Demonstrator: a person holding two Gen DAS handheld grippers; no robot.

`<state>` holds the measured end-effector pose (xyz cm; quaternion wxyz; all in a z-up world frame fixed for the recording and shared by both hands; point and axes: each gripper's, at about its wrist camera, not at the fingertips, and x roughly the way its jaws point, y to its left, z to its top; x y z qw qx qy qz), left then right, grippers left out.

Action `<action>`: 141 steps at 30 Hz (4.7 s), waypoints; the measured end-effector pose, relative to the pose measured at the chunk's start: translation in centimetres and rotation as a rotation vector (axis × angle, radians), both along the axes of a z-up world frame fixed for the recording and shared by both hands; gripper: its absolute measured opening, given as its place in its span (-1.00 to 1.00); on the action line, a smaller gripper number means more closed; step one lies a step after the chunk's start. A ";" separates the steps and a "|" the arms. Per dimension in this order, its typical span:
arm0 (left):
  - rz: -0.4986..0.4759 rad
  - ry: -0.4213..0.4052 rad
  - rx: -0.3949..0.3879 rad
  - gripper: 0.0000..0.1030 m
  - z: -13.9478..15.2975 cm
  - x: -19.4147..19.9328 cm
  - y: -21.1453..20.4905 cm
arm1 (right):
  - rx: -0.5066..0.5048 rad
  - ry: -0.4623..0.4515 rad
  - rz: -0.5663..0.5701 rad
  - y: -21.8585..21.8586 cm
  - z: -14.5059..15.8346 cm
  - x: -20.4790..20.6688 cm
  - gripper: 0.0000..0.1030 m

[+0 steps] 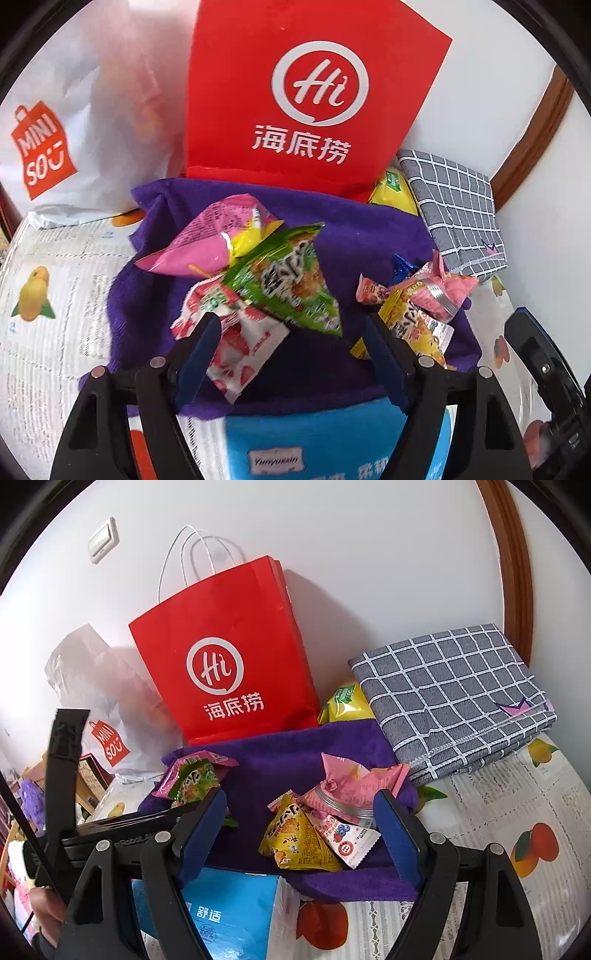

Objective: Organize snacks
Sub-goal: 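Lower and release the yellow snack bag with the right tool while the left tool releases the cracker bag, then grasp the pink peach candy bag with the right tool, then grasp the pink biscuit packet with the left tool while the right tool holds the peach candy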

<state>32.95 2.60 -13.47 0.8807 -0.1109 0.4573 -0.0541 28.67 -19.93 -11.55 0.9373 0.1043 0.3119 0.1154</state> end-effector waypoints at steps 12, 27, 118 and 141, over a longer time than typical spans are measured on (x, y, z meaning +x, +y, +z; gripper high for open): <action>0.004 -0.025 0.023 0.50 2.3 -5.7 2.2 | -0.042 0.014 0.048 1.7 -0.5 -1.0 0.55; -0.011 -0.015 0.053 0.50 1.7 -13.6 3.9 | -0.085 0.078 0.155 2.5 -1.3 -13.0 0.51; -0.374 0.037 0.057 0.77 -3.2 -23.2 -3.0 | -0.136 0.187 -0.058 -6.7 -6.2 -19.2 -0.18; -0.402 0.032 0.176 -0.03 -3.3 -24.2 -8.0 | -0.122 0.192 -0.094 -9.6 -6.5 -20.8 -0.18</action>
